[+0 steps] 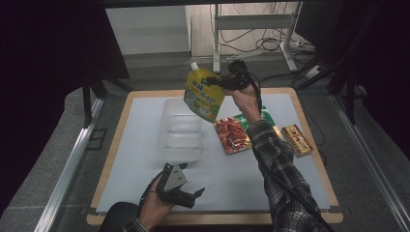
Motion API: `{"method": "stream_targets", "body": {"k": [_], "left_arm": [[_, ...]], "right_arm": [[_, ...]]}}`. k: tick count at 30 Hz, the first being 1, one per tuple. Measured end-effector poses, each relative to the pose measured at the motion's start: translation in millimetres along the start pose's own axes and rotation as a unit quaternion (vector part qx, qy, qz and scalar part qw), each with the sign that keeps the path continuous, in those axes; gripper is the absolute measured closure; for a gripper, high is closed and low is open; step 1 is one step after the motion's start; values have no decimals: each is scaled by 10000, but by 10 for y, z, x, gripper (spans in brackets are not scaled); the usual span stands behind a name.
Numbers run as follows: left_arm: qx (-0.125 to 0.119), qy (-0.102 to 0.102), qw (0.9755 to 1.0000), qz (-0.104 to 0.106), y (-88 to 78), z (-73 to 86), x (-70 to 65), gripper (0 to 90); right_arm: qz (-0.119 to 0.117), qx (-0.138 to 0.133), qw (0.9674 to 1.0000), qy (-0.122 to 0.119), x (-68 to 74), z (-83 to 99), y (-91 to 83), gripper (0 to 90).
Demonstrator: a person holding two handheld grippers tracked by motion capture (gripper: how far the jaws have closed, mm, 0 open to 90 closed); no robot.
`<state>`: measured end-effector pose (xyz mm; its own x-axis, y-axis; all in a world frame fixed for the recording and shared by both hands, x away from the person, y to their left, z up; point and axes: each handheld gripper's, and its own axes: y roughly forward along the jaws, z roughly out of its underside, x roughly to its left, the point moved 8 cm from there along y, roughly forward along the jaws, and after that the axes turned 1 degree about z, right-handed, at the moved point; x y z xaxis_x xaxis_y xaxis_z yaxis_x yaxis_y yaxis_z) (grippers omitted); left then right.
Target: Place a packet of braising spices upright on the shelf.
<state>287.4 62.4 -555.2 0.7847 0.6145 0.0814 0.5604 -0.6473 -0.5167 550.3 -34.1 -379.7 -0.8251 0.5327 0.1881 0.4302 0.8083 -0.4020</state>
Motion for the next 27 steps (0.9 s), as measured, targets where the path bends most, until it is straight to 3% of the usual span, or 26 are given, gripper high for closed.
{"method": "stream_targets", "body": {"k": [27], "left_arm": [[-25,-10,10000,33,-11,-5,-1,37]], "right_arm": [[-90,-2,9999,-121,133,-95,548,889]]}}
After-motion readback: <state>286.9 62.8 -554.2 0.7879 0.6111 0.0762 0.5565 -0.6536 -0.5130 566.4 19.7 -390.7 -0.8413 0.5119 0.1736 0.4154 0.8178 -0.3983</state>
